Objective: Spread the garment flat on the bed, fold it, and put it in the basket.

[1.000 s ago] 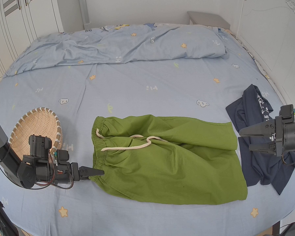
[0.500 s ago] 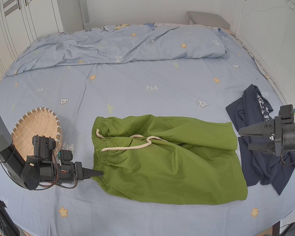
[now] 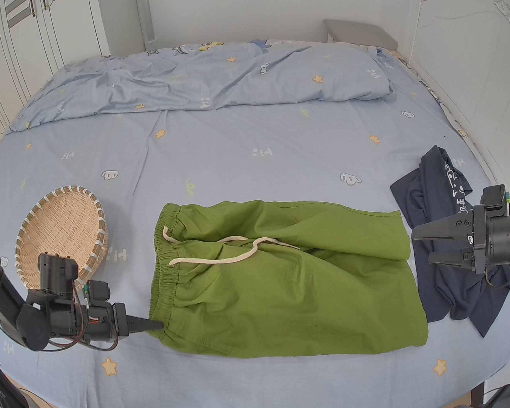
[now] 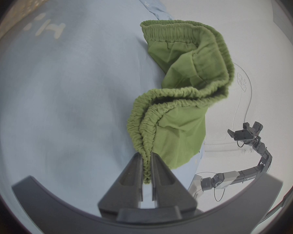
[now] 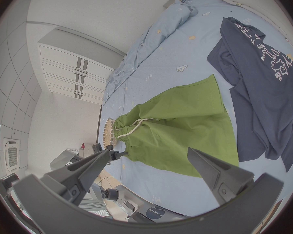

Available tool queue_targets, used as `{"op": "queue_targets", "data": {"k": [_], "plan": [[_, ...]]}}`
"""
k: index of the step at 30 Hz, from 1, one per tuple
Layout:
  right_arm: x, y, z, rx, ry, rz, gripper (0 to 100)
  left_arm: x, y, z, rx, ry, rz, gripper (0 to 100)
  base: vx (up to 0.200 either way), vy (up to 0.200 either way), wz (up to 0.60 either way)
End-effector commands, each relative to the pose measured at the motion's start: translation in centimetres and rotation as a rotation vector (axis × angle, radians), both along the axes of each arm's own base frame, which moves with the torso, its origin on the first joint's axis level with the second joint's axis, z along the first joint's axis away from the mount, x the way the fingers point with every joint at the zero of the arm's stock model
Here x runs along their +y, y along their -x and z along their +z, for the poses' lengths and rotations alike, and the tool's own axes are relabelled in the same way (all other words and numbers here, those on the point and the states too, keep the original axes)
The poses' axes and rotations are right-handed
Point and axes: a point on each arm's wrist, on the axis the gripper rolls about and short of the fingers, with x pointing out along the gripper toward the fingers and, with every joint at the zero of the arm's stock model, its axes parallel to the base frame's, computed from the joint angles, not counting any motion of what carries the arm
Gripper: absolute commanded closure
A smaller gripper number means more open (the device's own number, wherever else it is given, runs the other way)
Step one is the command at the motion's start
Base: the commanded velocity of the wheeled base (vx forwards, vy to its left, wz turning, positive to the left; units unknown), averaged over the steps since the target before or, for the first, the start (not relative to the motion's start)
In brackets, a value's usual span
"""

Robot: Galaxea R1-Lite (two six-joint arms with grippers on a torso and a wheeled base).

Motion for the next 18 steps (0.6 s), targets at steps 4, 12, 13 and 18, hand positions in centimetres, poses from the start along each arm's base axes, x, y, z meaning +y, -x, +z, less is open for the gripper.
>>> {"op": "queue_targets", "data": {"k": [4,12,13,18], "plan": [[-0.4,0.0,-1.7,0.081,0.02,-0.019,0,2.3,7.4,0.4,0.038,0.006,0.115,100,0.0,0.0,0.0],[-1.8,0.7,-4.6,0.148,0.096,-0.026,0,3.9,8.3,-0.1,0.078,0.022,0.223,100,0.0,0.0,0.0],[-1.9,0.8,-5.1,0.158,0.106,-0.024,0,3.9,8.3,-0.1,0.077,0.032,0.216,100,0.0,0.0,0.0],[-2.7,1.8,-7.4,0.207,0.146,-0.001,0,3.9,8.3,-0.3,0.07,0.036,0.181,100,0.0,0.0,0.0]]}}
